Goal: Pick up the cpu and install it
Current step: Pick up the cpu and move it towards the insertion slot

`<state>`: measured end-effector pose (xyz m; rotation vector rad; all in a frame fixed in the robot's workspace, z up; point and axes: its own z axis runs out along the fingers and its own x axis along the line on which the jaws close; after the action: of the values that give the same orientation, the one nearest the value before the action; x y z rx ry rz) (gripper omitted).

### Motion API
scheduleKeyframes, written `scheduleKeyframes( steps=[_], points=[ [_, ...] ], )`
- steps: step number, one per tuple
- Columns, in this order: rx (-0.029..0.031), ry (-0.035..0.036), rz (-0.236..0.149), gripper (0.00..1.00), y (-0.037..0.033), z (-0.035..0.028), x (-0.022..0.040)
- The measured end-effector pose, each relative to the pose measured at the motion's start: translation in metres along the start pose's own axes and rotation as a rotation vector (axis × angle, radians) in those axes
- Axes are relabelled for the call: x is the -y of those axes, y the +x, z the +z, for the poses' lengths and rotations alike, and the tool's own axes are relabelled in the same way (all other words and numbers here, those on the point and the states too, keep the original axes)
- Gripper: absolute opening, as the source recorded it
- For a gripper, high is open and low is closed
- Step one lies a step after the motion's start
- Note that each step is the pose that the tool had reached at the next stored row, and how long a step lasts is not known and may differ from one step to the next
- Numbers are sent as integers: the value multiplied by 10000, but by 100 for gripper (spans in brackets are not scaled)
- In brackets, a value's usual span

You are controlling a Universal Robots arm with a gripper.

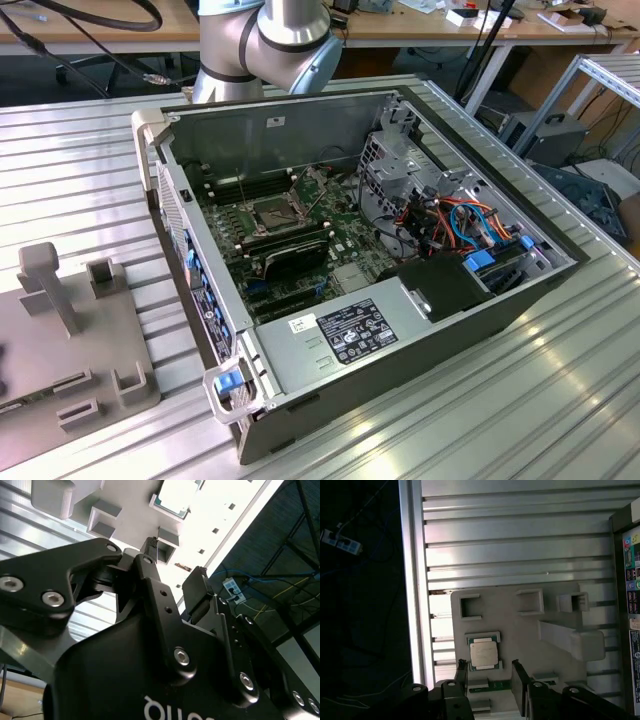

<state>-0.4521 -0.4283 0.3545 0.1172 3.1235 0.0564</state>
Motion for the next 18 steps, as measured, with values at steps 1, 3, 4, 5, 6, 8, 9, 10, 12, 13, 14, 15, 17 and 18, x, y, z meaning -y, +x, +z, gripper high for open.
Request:
scheduleKeyframes(
  steps=[1, 3, 4, 5, 6, 8, 9, 10, 12, 13, 14, 15, 17, 18],
  points=[
    [1, 3, 0, 48, 0, 0, 0],
    [1, 5, 0, 48, 0, 4, 0],
    [1, 5, 0, 48, -1, 7, 0],
    [0, 5, -1, 48, 0, 12, 0],
    [1, 5, 0, 48, 0, 17, 0],
    [0, 5, 0, 48, 1, 29, 1],
    [0, 5, 0, 48, 1, 32, 1],
    [0, 5, 0, 48, 0, 35, 1],
    [0, 6, 0, 48, 1, 40, 1],
    [0, 6, 0, 48, 1, 42, 2],
    [2, 4, 0, 48, 0, 50, 2],
    [1, 4, 0, 48, 1, 65, 2],
    [0, 5, -1, 48, 1, 94, 3],
    [-1, 5, 0, 48, 2, 111, 4]
  ],
)
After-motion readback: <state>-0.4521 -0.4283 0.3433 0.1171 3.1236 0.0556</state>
